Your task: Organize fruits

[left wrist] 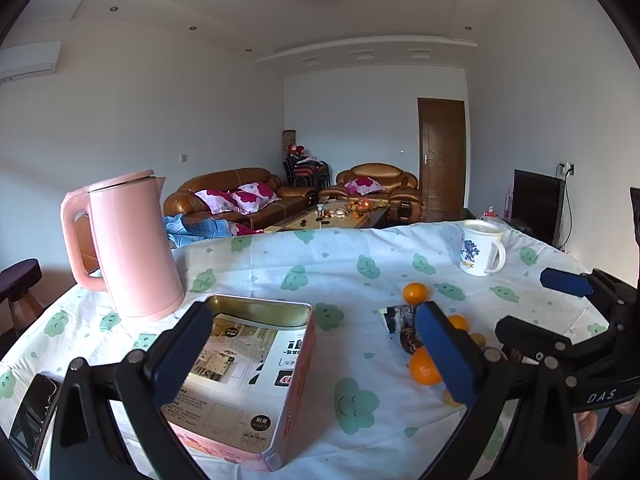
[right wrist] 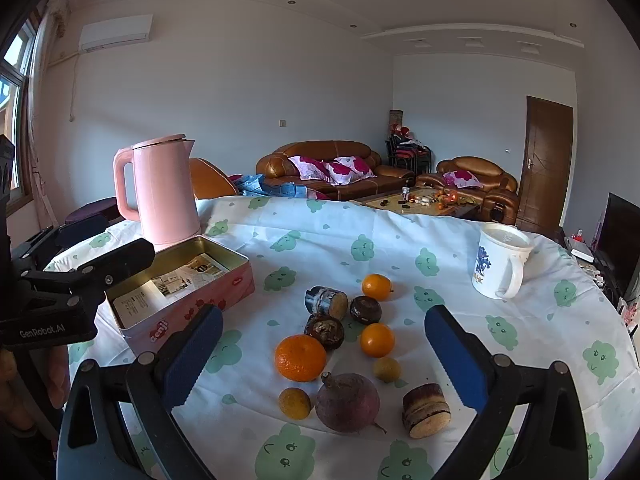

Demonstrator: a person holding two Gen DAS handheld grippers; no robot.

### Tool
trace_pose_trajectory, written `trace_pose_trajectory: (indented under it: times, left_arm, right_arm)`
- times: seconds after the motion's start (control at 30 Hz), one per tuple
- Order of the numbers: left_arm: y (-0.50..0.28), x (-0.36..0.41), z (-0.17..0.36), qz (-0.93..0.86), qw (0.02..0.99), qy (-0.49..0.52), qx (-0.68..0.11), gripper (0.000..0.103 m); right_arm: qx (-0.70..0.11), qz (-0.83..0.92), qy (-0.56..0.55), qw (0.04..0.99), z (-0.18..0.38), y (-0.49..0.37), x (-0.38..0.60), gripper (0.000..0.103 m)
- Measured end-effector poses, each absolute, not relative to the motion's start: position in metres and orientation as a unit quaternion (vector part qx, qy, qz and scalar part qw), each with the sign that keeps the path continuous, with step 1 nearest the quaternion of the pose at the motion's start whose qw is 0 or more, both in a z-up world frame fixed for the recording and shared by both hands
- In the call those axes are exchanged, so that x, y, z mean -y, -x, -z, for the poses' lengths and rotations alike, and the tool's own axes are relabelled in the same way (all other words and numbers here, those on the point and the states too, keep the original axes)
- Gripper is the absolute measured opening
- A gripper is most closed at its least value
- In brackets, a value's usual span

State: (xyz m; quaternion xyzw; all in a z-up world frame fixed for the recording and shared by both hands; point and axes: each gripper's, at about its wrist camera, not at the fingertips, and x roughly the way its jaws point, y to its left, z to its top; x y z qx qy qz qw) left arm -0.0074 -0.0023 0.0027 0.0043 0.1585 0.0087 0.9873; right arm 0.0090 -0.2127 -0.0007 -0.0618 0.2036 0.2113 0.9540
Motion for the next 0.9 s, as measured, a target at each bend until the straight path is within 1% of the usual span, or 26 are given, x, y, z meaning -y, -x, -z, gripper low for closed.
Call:
trace_pose_trajectory:
  times: [0.9]
  left_arm:
    - [0.0016,0.0006,0.0069,-0.013,0.985,-0.012,-0.174,0.103]
  right_arm:
    - [-0.213,-0.204,0.054,0.954,0.0058,-0.0104,0.2203,0.102]
